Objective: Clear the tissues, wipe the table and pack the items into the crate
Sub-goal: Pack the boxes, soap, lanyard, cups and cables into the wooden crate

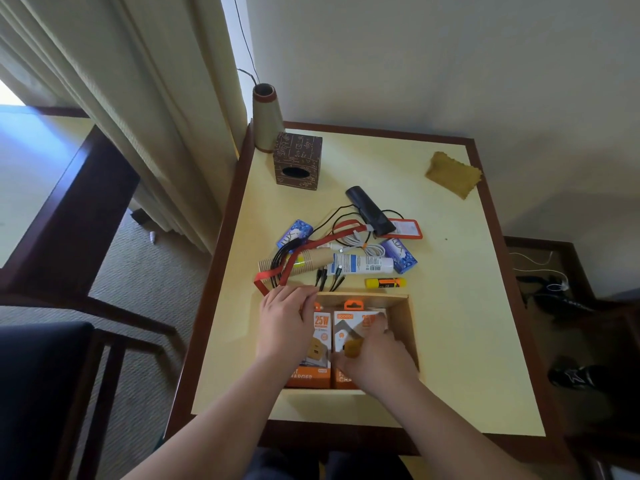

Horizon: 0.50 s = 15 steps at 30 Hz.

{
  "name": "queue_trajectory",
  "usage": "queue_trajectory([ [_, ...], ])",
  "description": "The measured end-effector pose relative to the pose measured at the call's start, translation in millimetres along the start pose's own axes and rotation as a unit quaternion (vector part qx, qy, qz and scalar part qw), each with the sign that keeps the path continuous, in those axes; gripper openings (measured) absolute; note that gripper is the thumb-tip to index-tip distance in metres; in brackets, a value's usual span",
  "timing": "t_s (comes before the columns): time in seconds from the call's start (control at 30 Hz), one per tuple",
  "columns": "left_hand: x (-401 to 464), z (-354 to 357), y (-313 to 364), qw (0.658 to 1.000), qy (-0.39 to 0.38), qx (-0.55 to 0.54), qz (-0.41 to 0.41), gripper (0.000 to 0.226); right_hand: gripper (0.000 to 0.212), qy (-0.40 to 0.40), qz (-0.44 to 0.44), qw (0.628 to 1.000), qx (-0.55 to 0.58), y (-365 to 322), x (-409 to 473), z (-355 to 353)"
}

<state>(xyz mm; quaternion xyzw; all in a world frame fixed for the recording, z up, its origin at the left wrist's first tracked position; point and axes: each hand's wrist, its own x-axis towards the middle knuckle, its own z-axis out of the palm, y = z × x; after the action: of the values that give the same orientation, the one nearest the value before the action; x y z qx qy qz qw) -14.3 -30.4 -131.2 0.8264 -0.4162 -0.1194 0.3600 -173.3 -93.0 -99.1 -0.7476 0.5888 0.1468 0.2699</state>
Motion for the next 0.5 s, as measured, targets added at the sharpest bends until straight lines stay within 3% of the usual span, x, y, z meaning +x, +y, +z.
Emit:
queue_trajectory([
  [0.27, -0.7, 3.8, 1.0, 1.0, 0.014, 0.0, 0.002, 0.018, 0.118, -0.094, 0.01, 0.995, 0.013, -9.3, 15.0, -1.4],
  [0.4, -1.1, 4.2, 0.0, 1.0, 0.022, -0.002, 0.005, 0.018, 0.136, -0.148, 0.007, 0.987, -0.059, -16.4, 16.1, -8.1],
  [0.5, -0.7, 2.9, -0.6, 1.0, 0.019, -0.001, 0.007, 0.018, 0.126, -0.163, -0.013, 0.98, -0.11, -16.5, 12.5, -13.0],
])
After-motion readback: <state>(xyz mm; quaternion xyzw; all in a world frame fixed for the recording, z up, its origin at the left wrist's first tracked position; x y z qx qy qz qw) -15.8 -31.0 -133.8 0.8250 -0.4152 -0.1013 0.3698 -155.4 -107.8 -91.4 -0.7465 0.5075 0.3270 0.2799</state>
